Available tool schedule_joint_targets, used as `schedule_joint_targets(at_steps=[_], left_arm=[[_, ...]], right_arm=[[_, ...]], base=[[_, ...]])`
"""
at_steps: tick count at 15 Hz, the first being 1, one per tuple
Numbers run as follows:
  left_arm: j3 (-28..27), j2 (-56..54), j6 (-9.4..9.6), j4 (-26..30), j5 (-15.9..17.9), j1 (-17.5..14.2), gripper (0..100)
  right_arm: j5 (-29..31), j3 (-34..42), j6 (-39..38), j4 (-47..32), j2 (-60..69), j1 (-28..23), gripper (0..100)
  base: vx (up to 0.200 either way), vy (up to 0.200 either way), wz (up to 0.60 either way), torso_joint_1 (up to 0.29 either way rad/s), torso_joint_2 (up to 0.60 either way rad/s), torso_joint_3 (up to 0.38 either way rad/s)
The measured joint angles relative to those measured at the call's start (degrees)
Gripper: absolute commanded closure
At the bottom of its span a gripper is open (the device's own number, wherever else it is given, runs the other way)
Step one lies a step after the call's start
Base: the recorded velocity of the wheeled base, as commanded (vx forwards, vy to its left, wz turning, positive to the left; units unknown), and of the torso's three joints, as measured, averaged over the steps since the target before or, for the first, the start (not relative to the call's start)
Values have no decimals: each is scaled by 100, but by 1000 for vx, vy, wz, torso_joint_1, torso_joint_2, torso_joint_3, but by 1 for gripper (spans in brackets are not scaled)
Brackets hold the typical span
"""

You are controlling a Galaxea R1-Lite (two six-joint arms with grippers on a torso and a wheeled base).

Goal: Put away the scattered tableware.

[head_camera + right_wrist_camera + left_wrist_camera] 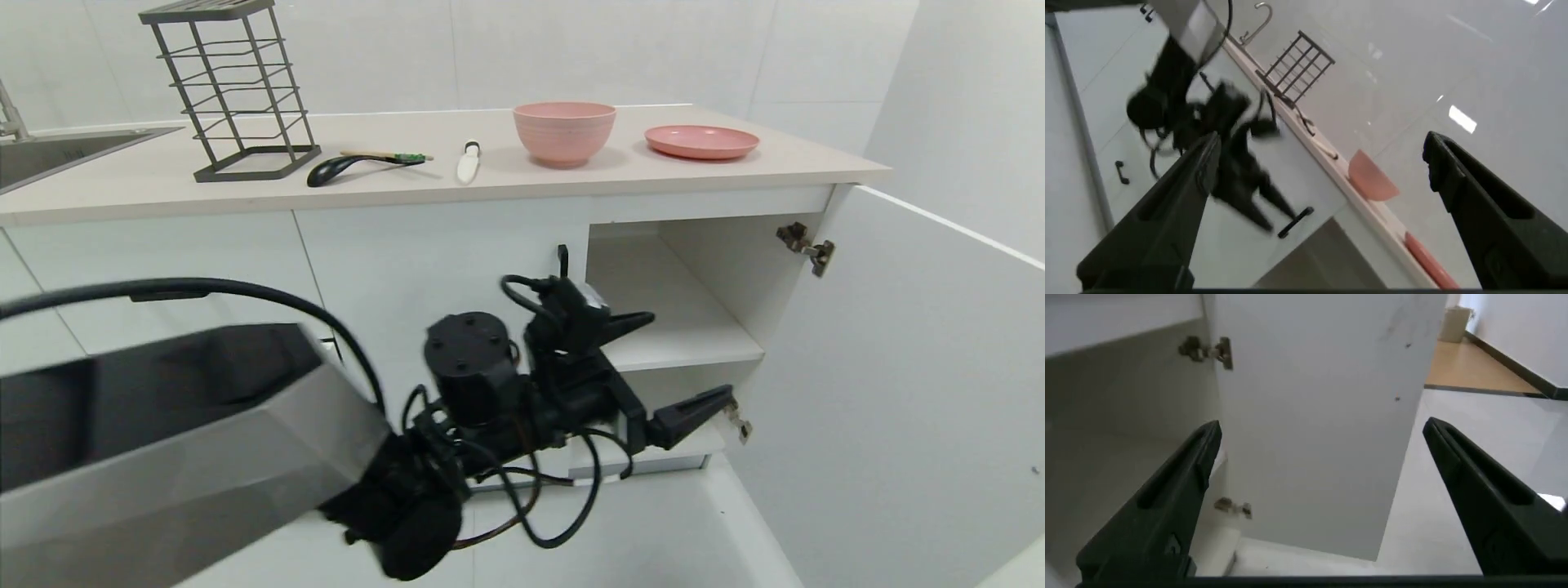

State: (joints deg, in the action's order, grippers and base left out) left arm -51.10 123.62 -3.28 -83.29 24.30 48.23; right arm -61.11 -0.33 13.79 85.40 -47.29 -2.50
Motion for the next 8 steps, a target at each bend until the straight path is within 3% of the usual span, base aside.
schedule_joint_targets(at_steps=[2, 4, 8], left_arm=[[1469, -1269, 33, -340, 39, -328, 0], [2493, -2443, 52, -532, 59, -763, 0], [3650, -4225, 79, -655, 72, -2047, 0]], right_arm=[[10, 23, 2, -499, 252, -20, 0], [51, 28, 2, -1246, 633, -111, 0], [205, -51, 0, -3211, 1775, -238, 0]], base=[[0, 0, 0, 0, 0, 0], [0, 0, 0, 0, 0, 0], [0, 0, 0, 0, 0, 0]])
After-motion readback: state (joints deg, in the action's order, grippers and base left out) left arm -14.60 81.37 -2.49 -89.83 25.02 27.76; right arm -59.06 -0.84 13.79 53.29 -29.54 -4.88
